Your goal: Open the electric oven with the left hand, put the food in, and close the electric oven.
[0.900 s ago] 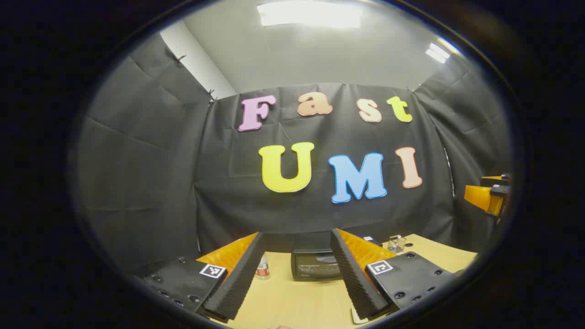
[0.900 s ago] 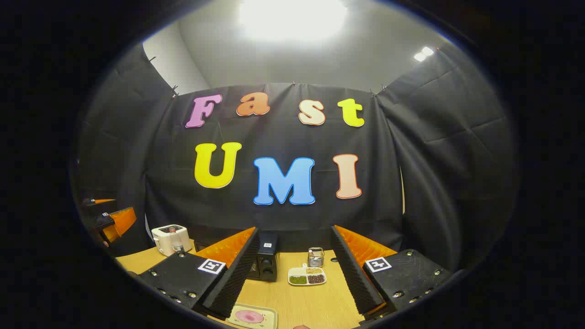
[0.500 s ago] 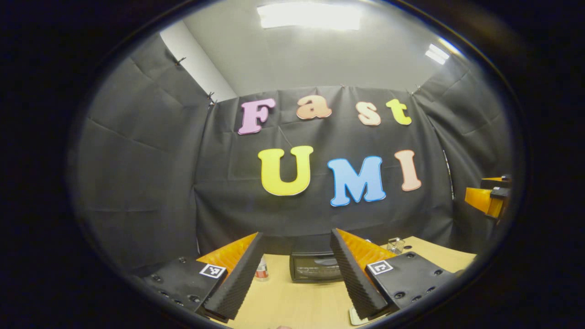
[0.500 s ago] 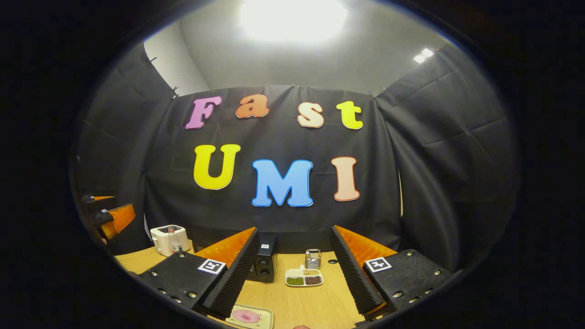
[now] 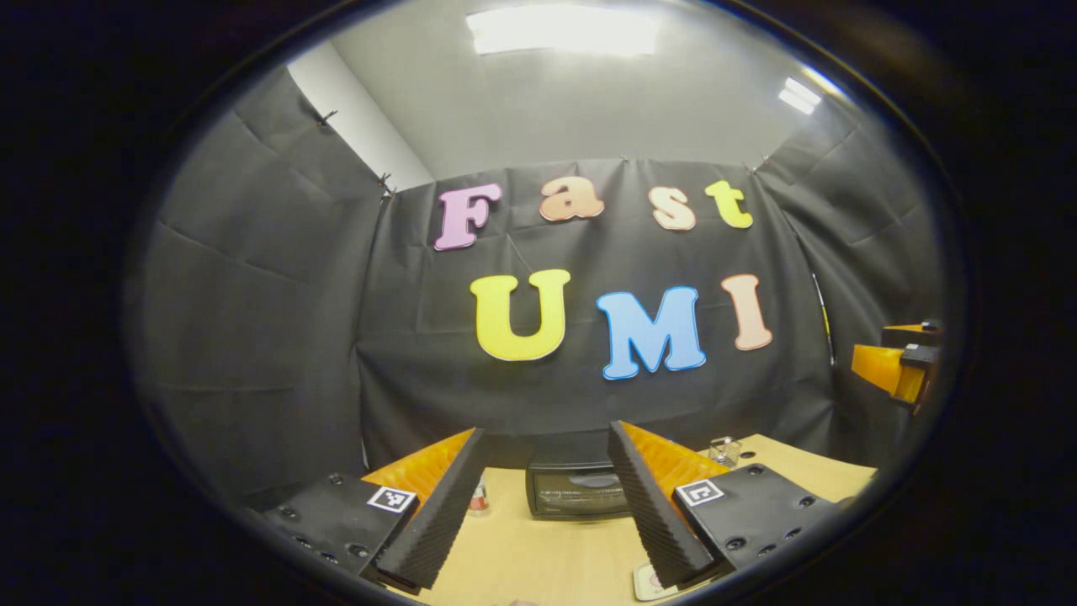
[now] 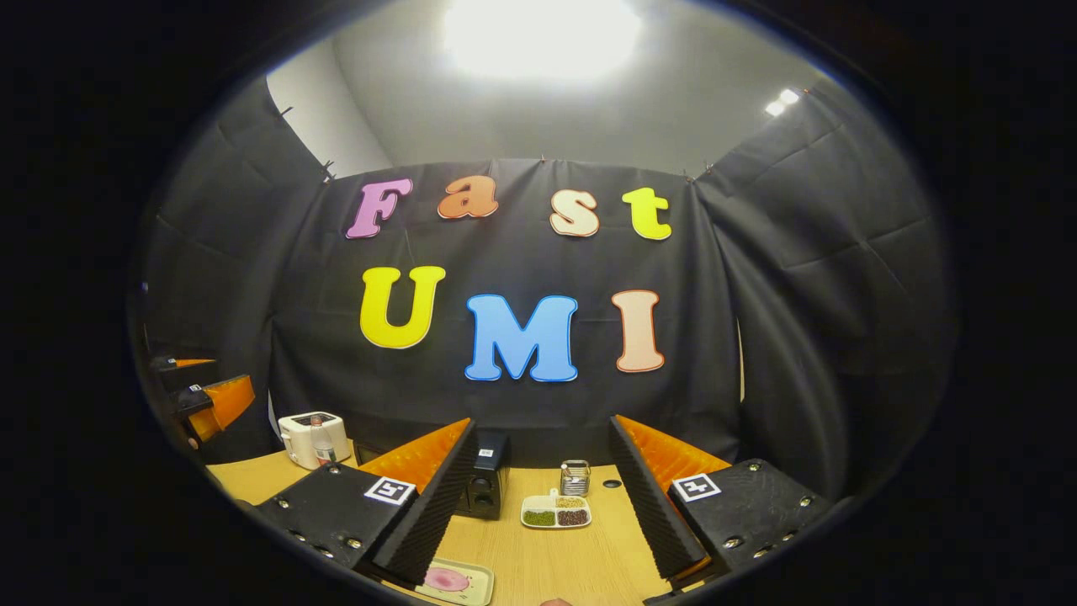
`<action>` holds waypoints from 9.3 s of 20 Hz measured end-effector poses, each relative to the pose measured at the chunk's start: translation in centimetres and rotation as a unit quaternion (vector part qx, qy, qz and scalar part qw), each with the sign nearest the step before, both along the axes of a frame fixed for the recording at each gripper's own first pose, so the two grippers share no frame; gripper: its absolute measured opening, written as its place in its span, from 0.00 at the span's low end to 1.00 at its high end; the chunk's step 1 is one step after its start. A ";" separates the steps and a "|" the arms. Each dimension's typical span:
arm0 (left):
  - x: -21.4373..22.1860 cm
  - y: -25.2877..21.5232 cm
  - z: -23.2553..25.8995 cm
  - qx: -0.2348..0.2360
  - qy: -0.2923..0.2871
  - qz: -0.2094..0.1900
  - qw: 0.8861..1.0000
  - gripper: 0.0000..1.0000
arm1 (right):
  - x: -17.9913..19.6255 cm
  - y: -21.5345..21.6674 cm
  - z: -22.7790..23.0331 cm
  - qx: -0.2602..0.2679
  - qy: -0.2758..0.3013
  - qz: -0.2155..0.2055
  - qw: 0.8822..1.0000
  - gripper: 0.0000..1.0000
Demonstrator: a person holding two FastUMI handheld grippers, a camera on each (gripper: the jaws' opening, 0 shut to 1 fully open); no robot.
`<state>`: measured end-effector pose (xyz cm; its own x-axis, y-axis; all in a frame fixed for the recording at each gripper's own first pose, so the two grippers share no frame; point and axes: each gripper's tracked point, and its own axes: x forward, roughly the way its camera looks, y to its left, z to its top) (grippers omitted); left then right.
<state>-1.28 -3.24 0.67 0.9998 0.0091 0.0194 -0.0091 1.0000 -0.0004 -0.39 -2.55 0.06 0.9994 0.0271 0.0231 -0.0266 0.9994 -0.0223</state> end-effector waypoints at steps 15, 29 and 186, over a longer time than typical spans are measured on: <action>7.6 -3.3 -3.9 0.011 0.001 -0.019 1.000 1.00 | 1.7 -1.5 -3.7 0.018 0.013 0.011 1.000 0.95; 22.1 -7.1 -13.6 0.001 0.063 -0.093 0.994 1.00 | 5.5 -2.6 -4.9 -0.026 0.034 -0.098 0.994 0.95; 3.8 12.1 -7.9 -0.030 0.043 0.098 0.994 1.00 | 2.1 13.1 -32.9 0.360 0.615 0.134 0.689 0.00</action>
